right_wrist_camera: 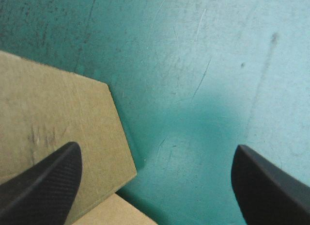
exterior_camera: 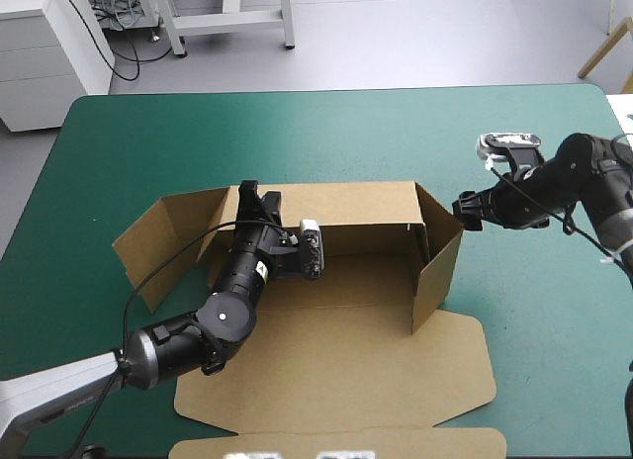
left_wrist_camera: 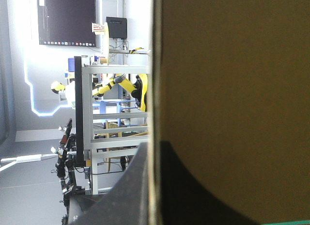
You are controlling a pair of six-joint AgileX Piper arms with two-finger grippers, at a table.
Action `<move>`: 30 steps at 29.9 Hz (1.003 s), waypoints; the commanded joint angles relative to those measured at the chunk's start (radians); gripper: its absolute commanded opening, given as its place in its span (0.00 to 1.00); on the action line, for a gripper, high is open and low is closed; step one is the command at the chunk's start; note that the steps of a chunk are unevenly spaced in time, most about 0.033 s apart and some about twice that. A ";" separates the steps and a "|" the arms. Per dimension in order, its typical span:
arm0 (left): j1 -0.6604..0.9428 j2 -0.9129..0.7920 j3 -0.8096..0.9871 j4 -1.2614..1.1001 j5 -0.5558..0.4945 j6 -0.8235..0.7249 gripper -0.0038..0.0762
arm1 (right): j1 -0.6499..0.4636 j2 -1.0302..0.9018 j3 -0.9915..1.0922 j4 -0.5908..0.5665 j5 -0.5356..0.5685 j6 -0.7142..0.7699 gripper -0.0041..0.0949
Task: Fold the box
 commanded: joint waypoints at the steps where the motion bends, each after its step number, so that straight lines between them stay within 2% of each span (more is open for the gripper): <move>1: -0.003 -0.030 -0.022 0.089 0.047 -0.013 0.04 | -0.007 -0.104 0.067 0.079 -0.084 -0.054 0.81; 9: -0.003 -0.030 -0.022 0.089 0.047 -0.013 0.04 | -0.007 -0.212 0.229 0.302 -0.163 -0.254 0.80; 20: -0.003 -0.030 -0.022 0.089 0.044 -0.013 0.04 | 0.018 -0.290 0.349 0.422 -0.183 -0.395 0.80; 25: -0.003 -0.030 -0.022 0.089 0.046 -0.013 0.04 | 0.113 -0.302 0.380 0.414 -0.269 -0.398 0.81; 30: -0.003 -0.030 -0.022 0.089 0.046 -0.013 0.04 | 0.219 -0.302 0.380 0.304 -0.392 -0.303 0.80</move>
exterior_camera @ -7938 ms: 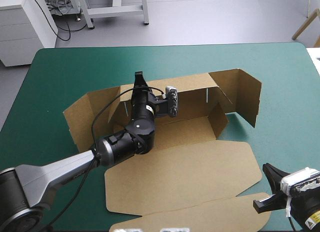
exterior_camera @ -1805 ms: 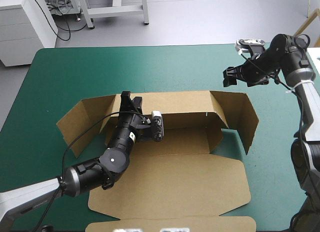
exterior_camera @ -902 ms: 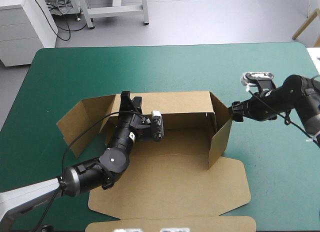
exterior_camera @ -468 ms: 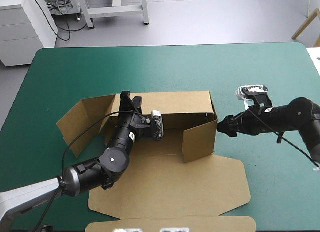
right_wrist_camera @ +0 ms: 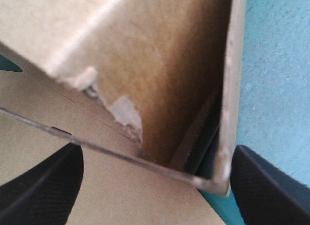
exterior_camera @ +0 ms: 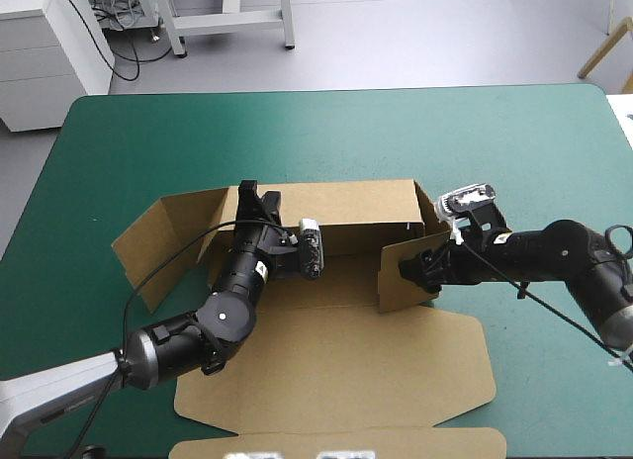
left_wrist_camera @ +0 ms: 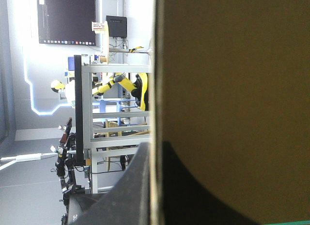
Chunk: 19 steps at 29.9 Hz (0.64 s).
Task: Fold the box
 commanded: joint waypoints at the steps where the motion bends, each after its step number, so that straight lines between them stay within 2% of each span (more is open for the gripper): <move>1: -0.003 -0.030 -0.022 0.092 0.044 -0.013 0.04 | 0.051 -0.030 -0.024 -0.058 -0.117 0.074 0.80; 7: -0.003 -0.030 -0.022 0.092 0.046 -0.033 0.04 | 0.101 -0.030 -0.024 -0.111 -0.167 0.139 0.80; 13: -0.003 -0.030 -0.022 0.092 0.046 -0.033 0.04 | 0.213 -0.030 -0.024 -0.254 -0.285 0.305 0.80; 16: -0.003 -0.030 -0.022 0.092 0.046 -0.033 0.04 | 0.277 -0.030 -0.024 -0.376 -0.336 0.428 0.80; 19: -0.003 -0.030 -0.022 0.092 0.046 -0.033 0.04 | 0.337 -0.030 -0.024 -0.569 -0.352 0.596 0.80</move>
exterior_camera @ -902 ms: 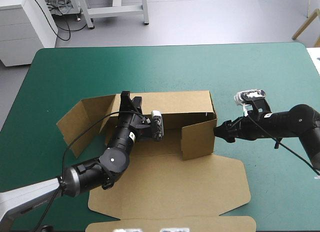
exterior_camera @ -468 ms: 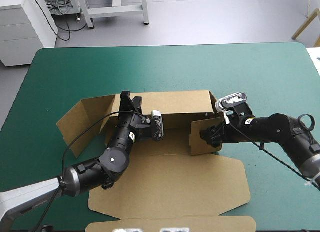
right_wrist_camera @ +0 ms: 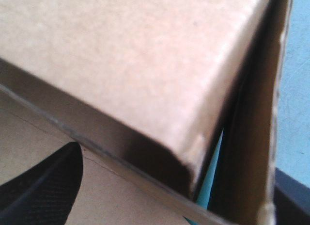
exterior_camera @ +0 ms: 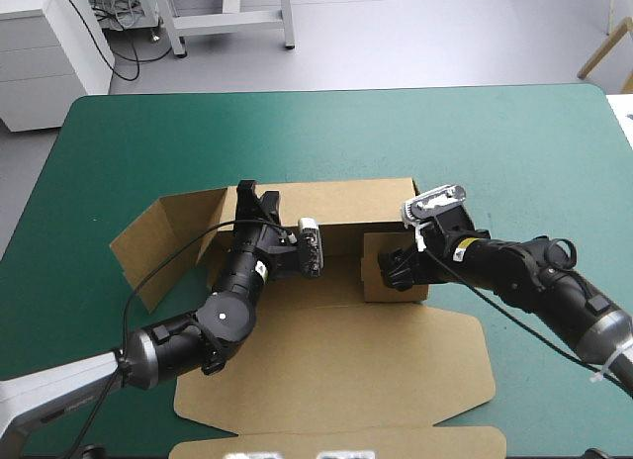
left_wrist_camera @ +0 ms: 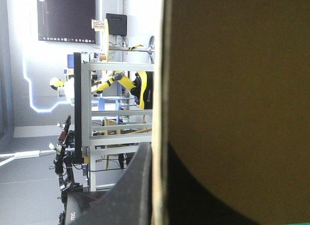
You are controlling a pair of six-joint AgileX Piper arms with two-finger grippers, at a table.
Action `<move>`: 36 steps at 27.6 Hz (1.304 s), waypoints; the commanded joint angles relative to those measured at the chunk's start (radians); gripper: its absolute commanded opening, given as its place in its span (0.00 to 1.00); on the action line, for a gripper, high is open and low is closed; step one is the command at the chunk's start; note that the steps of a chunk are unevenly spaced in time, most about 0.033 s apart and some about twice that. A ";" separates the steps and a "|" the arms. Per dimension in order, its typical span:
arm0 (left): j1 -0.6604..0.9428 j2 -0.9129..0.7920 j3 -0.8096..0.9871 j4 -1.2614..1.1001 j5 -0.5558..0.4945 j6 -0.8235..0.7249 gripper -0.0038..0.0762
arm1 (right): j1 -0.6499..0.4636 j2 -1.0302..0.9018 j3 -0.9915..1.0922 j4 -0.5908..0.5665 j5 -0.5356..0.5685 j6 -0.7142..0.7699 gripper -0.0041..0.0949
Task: Fold the box
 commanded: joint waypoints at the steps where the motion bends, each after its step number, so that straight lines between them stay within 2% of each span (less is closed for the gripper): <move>1: -0.003 -0.030 -0.022 0.094 0.042 -0.022 0.04 | 0.064 -0.030 -0.027 -0.215 -0.085 0.207 0.80; 4: -0.003 -0.030 -0.022 0.094 0.042 -0.022 0.04 | 0.113 -0.030 -0.027 -0.361 -0.109 0.329 0.77; 9: -0.003 -0.030 -0.022 0.094 0.042 -0.022 0.04 | 0.150 -0.027 -0.027 -0.495 -0.124 0.477 0.65; 13: -0.003 -0.030 -0.022 0.094 0.040 -0.022 0.04 | 0.150 -0.015 -0.027 -0.497 -0.127 0.479 0.43; 19: -0.003 -0.030 -0.022 0.094 0.040 -0.022 0.04 | 0.150 -0.009 -0.027 -0.497 -0.142 0.470 0.02; 23: -0.003 -0.030 -0.022 0.094 0.044 -0.022 0.05 | 0.150 -0.009 -0.027 -0.493 -0.147 0.470 0.02; 25: -0.003 -0.030 -0.022 0.094 0.052 -0.022 0.10 | 0.150 -0.009 -0.027 -0.493 -0.149 0.470 0.02; 26: -0.003 -0.030 -0.022 0.094 0.059 -0.022 0.20 | 0.150 -0.009 -0.027 -0.493 -0.150 0.470 0.02; 31: -0.003 -0.030 -0.022 0.094 0.063 -0.022 0.59 | 0.150 -0.009 -0.027 -0.489 -0.163 0.472 0.02; 33: -0.003 -0.030 -0.022 0.094 0.071 -0.022 0.70 | 0.150 -0.009 -0.027 -0.489 -0.177 0.480 0.02; 36: -0.012 -0.030 -0.022 0.094 0.088 -0.016 0.70 | 0.150 -0.007 -0.027 -0.500 -0.191 0.502 0.02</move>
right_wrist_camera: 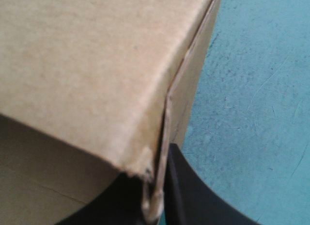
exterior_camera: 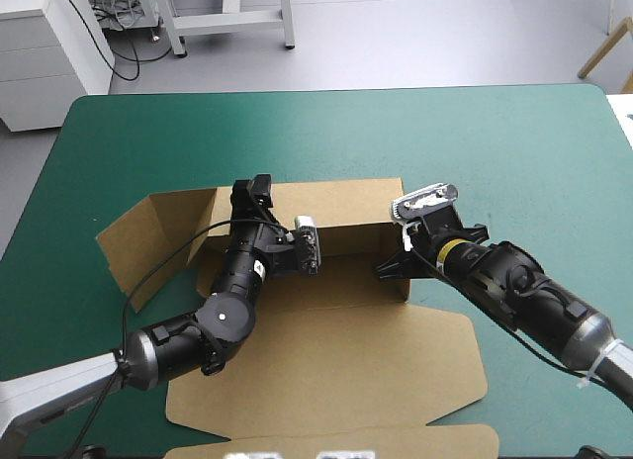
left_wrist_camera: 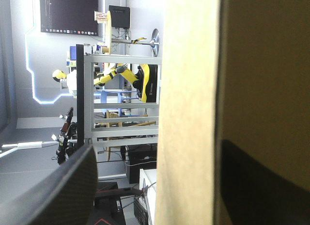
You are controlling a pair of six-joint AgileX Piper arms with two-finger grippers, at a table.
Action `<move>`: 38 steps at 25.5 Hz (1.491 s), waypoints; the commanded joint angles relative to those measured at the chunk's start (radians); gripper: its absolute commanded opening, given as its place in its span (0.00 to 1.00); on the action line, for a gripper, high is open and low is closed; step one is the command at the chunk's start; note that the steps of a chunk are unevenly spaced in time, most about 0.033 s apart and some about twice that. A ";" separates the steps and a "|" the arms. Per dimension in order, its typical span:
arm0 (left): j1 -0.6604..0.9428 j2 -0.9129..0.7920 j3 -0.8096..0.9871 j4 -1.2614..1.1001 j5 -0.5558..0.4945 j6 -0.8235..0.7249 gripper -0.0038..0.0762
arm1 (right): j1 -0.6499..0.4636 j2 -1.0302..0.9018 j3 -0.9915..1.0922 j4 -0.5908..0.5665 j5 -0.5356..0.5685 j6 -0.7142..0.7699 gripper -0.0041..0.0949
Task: Fold the box
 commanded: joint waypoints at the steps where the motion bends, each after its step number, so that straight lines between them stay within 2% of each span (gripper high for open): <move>1: -0.037 -0.030 -0.025 0.100 0.080 0.003 0.70 | 0.001 -0.016 -0.028 -0.036 -0.117 0.019 0.02; 5: -0.114 -0.030 -0.025 0.100 0.141 0.003 0.70 | -0.066 0.029 -0.050 -0.149 -0.170 0.146 0.02; 12: -0.124 -0.030 -0.025 0.100 0.149 0.035 0.70 | -0.255 0.131 -0.196 -0.159 -0.170 0.068 0.02; 18: -0.124 -0.030 -0.025 0.100 0.147 0.035 0.68 | -0.287 0.202 -0.264 -0.159 -0.156 0.047 0.02; 19: -0.124 -0.030 -0.025 0.100 0.147 0.035 0.65 | -0.287 0.210 -0.269 -0.159 -0.153 0.044 0.02; 21: -0.124 -0.030 -0.025 0.100 0.155 0.035 0.52 | -0.287 0.216 -0.272 -0.157 -0.153 0.039 0.02; 24: -0.124 -0.030 -0.025 0.098 0.167 0.058 0.13 | -0.287 0.218 -0.272 -0.157 -0.146 0.032 0.02; 25: -0.124 -0.030 -0.025 0.098 0.167 0.092 0.04 | -0.287 0.218 -0.272 -0.159 -0.145 0.032 0.02; 30: -0.117 -0.030 -0.085 -0.072 0.166 0.170 0.06 | -0.287 0.218 -0.272 -0.157 -0.143 0.032 0.02; 38: 0.066 -0.030 -0.424 -0.549 0.163 0.462 0.06 | -0.287 0.218 -0.272 -0.156 -0.124 0.032 0.02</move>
